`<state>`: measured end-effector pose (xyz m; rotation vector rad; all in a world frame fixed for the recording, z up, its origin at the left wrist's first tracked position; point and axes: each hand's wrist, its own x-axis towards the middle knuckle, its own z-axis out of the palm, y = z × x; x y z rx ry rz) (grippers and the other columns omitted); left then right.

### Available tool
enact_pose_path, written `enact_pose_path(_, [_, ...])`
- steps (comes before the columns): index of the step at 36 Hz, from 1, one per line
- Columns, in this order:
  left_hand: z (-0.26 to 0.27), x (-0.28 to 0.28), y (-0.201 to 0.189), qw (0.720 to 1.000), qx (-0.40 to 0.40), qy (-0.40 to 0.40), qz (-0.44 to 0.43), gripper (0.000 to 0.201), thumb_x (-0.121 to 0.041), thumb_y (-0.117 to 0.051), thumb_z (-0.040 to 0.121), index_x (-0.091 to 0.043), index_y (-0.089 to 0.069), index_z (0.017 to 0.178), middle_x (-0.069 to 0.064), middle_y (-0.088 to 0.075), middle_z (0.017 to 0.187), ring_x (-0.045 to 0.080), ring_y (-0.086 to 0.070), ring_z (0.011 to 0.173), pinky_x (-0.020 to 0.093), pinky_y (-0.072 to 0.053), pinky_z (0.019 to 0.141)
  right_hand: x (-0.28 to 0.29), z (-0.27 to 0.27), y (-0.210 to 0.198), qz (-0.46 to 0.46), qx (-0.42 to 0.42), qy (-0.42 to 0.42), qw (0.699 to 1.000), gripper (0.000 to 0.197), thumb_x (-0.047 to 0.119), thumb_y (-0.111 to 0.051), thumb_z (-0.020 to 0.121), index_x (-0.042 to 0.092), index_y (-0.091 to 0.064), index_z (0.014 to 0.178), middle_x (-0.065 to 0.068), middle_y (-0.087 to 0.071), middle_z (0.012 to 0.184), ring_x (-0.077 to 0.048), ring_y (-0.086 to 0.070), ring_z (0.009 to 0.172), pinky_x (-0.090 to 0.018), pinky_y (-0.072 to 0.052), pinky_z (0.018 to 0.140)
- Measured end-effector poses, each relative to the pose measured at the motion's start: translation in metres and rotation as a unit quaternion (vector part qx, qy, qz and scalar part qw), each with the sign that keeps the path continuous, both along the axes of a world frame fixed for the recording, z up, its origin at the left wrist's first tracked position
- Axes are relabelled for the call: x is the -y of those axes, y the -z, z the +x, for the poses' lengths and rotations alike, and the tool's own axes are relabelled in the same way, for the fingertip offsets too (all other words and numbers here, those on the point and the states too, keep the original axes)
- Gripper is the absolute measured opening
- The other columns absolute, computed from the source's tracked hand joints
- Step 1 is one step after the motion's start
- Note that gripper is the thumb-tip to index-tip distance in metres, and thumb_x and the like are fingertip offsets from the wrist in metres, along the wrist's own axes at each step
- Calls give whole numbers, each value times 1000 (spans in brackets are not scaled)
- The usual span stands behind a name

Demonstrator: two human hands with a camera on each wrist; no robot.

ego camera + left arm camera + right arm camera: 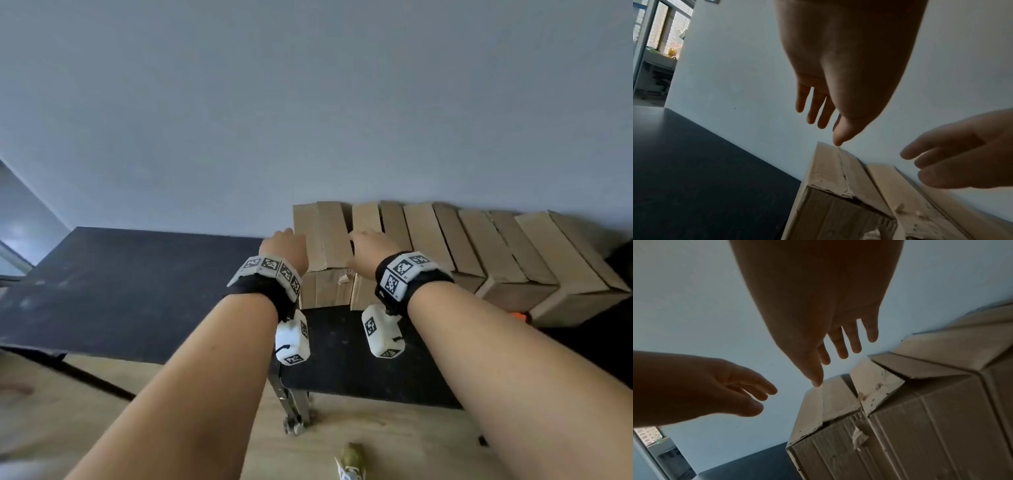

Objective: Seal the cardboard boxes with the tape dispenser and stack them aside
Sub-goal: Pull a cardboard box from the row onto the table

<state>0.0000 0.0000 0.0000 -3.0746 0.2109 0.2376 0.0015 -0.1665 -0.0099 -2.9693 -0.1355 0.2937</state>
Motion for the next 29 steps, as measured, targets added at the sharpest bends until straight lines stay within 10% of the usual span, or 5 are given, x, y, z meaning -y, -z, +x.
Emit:
enact_pose_path(13, [57, 9, 57, 992, -80, -95, -23, 40, -16, -39, 96, -8, -34, 135, 14, -54, 127, 31, -52, 116, 38, -42, 87, -7, 77, 42, -73, -29, -54, 995, 43, 37, -47, 95, 15, -46, 131, -13, -49, 135, -32, -40, 127, -45, -31, 106])
enact_pose_path(24, [69, -7, 75, 985, -111, -94, -89, 45, -17, -41, 96, -12, -29, 139, 2, -55, 75, 27, -61, 84, 36, -43, 68, -32, 81, 62, -132, -32, 7, 991, 49, 33, -45, 93, 14, -41, 139, -18, -46, 142, -38, -24, 141, -52, -6, 119])
enact_pose_path(29, [62, -23, 76, 984, -112, -78, -112, 51, -8, -41, 94, -12, -27, 142, 3, -52, 72, 25, -56, 74, 36, -43, 62, -47, 68, 57, -109, -27, 38, 993, 49, 36, -50, 91, 12, -45, 134, -18, -50, 133, -36, -40, 129, -48, -20, 115])
